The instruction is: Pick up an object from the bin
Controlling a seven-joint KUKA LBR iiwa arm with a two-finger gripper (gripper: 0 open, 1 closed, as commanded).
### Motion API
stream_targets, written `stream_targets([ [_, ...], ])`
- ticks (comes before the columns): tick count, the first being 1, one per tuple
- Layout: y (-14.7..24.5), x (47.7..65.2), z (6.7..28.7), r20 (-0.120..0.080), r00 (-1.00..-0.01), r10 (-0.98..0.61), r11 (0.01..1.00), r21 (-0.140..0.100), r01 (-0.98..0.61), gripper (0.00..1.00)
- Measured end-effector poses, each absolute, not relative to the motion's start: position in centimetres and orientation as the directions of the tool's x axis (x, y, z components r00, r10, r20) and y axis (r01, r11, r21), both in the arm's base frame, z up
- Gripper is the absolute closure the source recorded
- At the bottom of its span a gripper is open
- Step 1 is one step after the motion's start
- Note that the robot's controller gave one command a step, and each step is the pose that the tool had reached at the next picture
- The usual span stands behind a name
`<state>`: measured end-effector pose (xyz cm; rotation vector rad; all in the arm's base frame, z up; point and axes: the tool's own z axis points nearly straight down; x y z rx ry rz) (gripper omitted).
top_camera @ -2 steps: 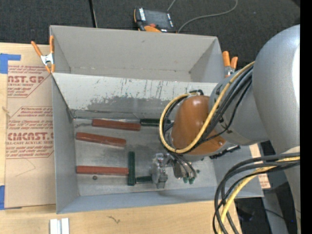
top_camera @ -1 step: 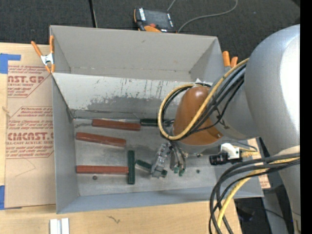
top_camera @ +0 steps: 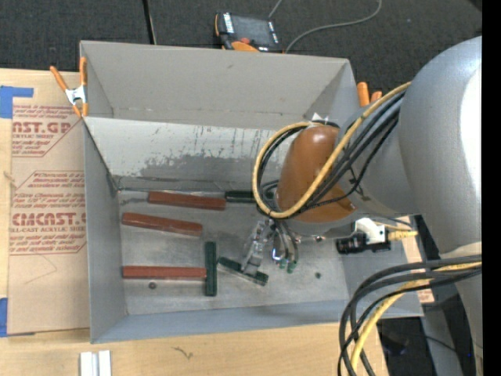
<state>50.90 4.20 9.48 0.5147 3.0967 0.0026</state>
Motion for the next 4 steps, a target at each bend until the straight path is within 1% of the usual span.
stream_targets([
  [1, 7.4, 47.9, 8.5, 0.002, -0.954, 0.3, 0.954, -0.001, 0.3, 1.0],
  [2, 6.9, 49.0, 7.2, -0.002, -0.946, 0.324, 0.946, 0.001, 0.324, 1.0],
  [3, 6.2, 49.5, 9.8, -0.002, -0.941, 0.337, 0.941, 0.001, 0.337, 1.0],
  [4, 6.2, 49.4, 9.7, 0.0, -0.942, 0.337, 0.942, 0.0, 0.337, 0.0],
])
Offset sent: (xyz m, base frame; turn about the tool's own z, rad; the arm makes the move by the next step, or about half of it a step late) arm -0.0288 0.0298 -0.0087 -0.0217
